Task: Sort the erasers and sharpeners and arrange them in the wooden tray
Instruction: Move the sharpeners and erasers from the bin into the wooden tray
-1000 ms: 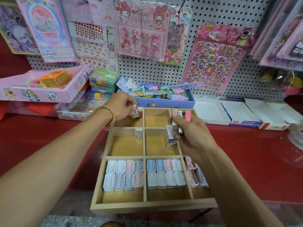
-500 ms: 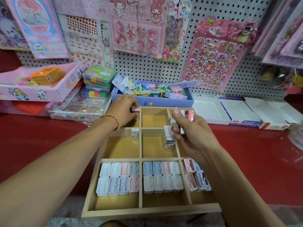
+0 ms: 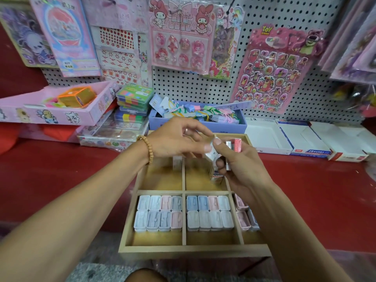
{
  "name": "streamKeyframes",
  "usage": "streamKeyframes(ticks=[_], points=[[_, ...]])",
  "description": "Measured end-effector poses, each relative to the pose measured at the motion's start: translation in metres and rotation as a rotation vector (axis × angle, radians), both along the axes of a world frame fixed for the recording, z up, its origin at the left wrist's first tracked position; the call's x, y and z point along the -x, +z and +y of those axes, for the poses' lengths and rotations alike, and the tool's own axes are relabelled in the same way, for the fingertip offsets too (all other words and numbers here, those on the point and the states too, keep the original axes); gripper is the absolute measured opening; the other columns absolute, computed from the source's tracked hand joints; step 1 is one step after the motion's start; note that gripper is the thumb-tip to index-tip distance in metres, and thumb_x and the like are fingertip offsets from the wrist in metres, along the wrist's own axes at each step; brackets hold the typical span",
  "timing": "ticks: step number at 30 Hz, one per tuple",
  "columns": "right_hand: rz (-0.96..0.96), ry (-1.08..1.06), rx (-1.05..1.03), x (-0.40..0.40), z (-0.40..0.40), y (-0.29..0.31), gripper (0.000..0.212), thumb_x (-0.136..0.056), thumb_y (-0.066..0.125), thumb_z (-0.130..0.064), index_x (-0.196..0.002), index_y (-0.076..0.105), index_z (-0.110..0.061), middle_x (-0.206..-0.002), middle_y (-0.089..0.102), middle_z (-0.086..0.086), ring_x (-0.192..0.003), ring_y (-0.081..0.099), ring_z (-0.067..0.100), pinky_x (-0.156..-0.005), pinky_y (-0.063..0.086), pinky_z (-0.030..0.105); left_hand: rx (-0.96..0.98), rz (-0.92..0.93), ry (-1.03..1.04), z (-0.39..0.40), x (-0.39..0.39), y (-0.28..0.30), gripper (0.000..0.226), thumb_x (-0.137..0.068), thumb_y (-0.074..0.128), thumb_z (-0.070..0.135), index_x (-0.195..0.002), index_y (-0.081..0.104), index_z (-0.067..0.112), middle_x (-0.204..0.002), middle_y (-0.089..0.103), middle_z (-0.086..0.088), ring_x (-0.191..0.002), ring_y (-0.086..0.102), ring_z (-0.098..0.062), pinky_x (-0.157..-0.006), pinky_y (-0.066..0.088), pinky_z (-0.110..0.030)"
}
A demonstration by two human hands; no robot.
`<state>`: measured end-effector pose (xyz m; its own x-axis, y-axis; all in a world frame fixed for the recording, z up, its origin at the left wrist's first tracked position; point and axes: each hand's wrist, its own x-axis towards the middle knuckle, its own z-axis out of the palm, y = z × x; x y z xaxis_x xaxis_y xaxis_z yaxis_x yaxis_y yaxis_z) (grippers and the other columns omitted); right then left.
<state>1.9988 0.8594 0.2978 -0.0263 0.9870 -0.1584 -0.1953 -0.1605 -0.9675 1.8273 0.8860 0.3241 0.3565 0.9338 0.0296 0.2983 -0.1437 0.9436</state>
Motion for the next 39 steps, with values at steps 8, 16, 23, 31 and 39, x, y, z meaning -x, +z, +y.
streamKeyframes(ticks=[8,16,23,31,39], points=[[0.063,-0.002,0.037,0.006,-0.015,0.010,0.019,-0.096,0.063,-0.029,-0.096,0.061,-0.010,-0.065,0.053,-0.001,-0.045,0.041,0.008,-0.042,0.030,0.019,0.011,0.013,0.072,-0.015,0.006,0.009,0.032,-0.088,0.051,-0.013,-0.102,0.069,0.009,-0.083,0.062,-0.006,-0.067,0.069,-0.021,-0.059,0.058,-0.026],[0.299,-0.069,0.175,-0.022,-0.027,0.016,0.018,-0.100,0.050,-0.023,-0.085,0.052,-0.013,-0.072,0.051,0.006,-0.052,0.043,0.015,-0.049,0.035,0.026,-0.171,0.578,0.211,-0.008,0.034,-0.014,0.020,-0.082,0.074,0.011,-0.096,0.063,0.021,-0.091,0.062,0.001,-0.070,0.056,-0.004,-0.073,0.050,-0.026],[0.346,-0.086,0.177,-0.036,-0.038,0.009,0.022,-0.097,0.034,-0.019,-0.093,0.051,-0.005,-0.076,0.051,0.013,-0.061,0.047,0.021,-0.057,0.036,0.032,-0.206,0.728,0.217,-0.009,0.030,-0.041,0.022,-0.075,0.080,0.012,-0.085,0.063,0.022,-0.081,0.059,0.007,-0.066,0.049,0.002,-0.056,0.035,-0.011],[0.251,0.025,0.083,-0.038,-0.044,-0.001,0.015,-0.098,0.053,-0.003,-0.106,0.064,0.001,-0.092,0.068,0.017,-0.071,0.066,0.018,-0.062,0.055,0.026,-0.348,0.706,0.264,-0.015,0.019,-0.053,0.021,-0.077,0.078,0.013,-0.091,0.063,0.019,-0.090,0.052,0.005,-0.072,0.044,0.000,-0.068,0.038,-0.014],[0.094,0.025,0.053,-0.042,-0.052,-0.001,0.026,-0.094,0.059,-0.003,-0.119,0.064,-0.001,-0.112,0.073,0.019,-0.098,0.072,0.030,-0.084,0.059,0.035,-0.286,0.656,0.301,-0.016,0.025,-0.042,0.018,-0.079,0.077,0.021,-0.095,0.068,0.021,-0.093,0.063,0.007,-0.073,0.054,-0.001,-0.071,0.042,-0.019]])
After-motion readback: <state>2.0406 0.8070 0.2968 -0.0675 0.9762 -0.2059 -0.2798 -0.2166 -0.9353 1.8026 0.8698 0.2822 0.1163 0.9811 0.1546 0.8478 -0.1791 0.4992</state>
